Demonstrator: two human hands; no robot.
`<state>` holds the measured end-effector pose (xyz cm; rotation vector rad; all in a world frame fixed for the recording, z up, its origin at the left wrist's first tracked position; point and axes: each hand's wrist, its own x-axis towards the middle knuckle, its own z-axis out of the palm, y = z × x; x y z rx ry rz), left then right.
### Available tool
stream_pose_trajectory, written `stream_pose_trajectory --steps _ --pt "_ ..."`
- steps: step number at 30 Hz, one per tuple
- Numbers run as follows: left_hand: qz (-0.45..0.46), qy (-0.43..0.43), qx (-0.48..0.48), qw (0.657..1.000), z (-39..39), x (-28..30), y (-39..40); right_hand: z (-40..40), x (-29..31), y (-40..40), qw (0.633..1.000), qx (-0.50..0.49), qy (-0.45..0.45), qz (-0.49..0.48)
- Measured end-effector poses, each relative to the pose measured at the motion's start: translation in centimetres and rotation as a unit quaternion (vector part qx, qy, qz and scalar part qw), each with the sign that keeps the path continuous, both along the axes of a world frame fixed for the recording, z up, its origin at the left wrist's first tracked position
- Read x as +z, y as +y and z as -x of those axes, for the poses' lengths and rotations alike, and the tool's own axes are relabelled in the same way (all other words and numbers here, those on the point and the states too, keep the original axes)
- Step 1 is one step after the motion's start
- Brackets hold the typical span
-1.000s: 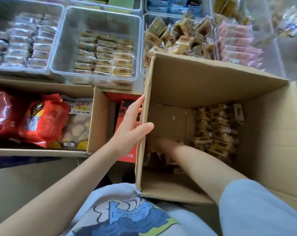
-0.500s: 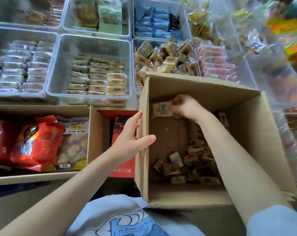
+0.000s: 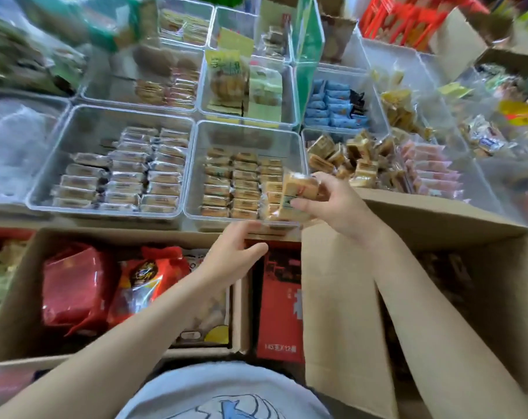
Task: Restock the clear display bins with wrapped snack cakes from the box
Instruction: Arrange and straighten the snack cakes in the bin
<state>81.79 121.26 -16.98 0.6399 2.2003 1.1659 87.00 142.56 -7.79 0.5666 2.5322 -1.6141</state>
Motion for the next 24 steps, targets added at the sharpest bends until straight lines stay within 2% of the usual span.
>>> stream_pose_trajectory --steps 2,4,6,8,11,16,20,24 --pt "0.065 0.109 0.017 0.992 3.9 -1.7 -2.4 3.5 -1.4 -2.1 0.991 0.021 -0.036 -0.129" --pt "0.163 0.213 -0.024 0.963 7.3 -4.2 -4.5 6.7 -3.2 -4.1 0.975 0.045 -0.046 -0.214" --pt "0.250 0.263 -0.099 0.926 9.5 -6.7 -6.4 9.4 -5.2 -5.8 0.953 0.086 -0.052 -0.287" --pt "0.283 0.305 -0.153 0.896 10.2 -8.7 -7.7 11.2 -7.6 -6.7 0.935 0.107 -0.080 -0.327" --pt "0.261 0.332 -0.157 0.893 10.7 -10.4 -8.5 13.9 -11.1 -7.8 0.922 0.128 -0.144 -0.335" --pt "0.254 0.340 -0.144 0.894 10.6 -11.5 -8.5 16.4 -12.4 -9.0 0.883 0.257 -0.284 -0.270" --pt "0.258 0.335 -0.144 0.895 10.4 -11.6 -8.5 17.1 -13.0 -9.0 0.912 0.229 -0.288 -0.181" --pt "0.252 0.329 -0.143 0.899 10.4 -11.3 -8.5 17.2 -14.8 -10.1 0.934 0.167 -0.265 -0.170"
